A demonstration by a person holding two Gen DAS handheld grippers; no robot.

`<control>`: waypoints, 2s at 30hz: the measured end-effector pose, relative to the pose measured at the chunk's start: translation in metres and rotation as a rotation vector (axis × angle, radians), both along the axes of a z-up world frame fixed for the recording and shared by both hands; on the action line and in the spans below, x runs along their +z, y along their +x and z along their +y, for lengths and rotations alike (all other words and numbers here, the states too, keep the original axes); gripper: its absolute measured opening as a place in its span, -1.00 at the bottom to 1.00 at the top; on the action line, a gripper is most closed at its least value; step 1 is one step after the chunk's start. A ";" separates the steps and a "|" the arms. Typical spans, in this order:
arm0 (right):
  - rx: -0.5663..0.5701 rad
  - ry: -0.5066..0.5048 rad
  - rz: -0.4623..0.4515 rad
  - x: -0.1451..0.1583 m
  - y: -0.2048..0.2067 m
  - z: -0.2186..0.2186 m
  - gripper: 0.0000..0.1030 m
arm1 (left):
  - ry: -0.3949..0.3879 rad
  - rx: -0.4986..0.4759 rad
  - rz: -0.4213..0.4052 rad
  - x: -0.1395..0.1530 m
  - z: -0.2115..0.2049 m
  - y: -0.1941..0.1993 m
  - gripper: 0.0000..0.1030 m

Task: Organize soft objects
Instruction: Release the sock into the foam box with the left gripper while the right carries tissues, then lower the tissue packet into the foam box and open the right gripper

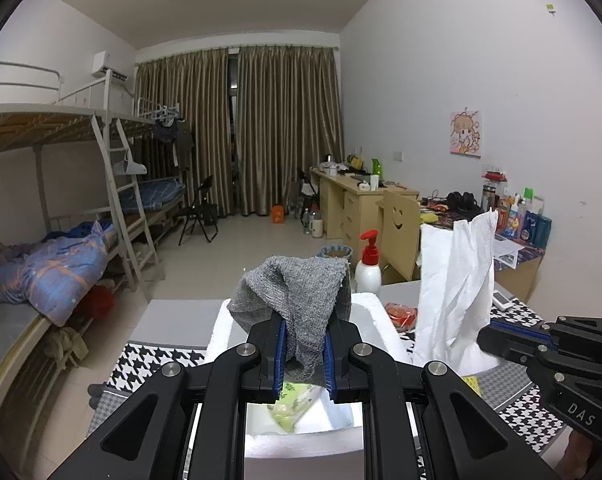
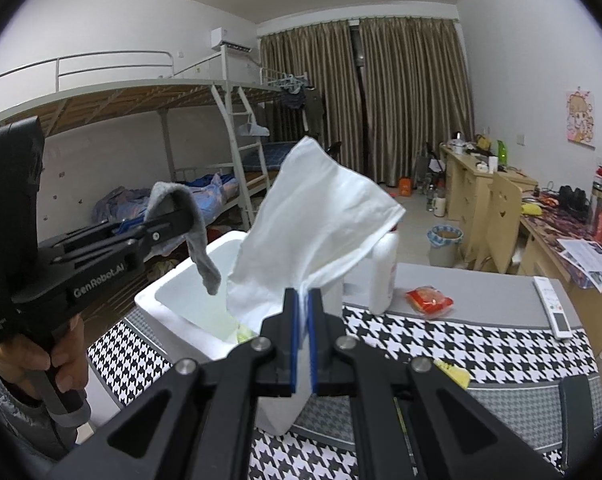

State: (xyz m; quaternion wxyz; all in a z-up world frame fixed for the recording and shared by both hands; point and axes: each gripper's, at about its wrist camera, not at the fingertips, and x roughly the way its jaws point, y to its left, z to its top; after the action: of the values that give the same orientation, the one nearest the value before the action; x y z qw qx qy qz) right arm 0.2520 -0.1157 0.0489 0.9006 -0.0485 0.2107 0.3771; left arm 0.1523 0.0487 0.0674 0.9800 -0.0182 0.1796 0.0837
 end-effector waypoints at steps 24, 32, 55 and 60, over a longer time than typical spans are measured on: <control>0.015 -0.038 0.015 0.000 0.003 0.028 -0.87 | -0.023 0.017 0.047 -0.018 0.022 0.004 0.81; 0.022 -0.051 0.014 0.000 0.003 0.037 -0.87 | -0.017 0.056 0.011 -0.013 0.030 -0.005 0.98; 0.048 -0.083 0.032 -0.004 0.006 0.065 -0.87 | -0.010 0.126 -0.001 -0.020 0.050 -0.028 0.98; 0.049 -0.090 0.045 -0.006 0.006 0.071 -0.87 | -0.024 0.140 -0.002 -0.024 0.056 -0.034 0.98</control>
State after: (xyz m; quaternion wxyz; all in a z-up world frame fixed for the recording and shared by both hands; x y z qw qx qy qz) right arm 0.2585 -0.0447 0.0429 0.8830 -0.0858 0.2467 0.3899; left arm 0.1187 0.1046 0.0438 0.9717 -0.0426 0.1777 0.1496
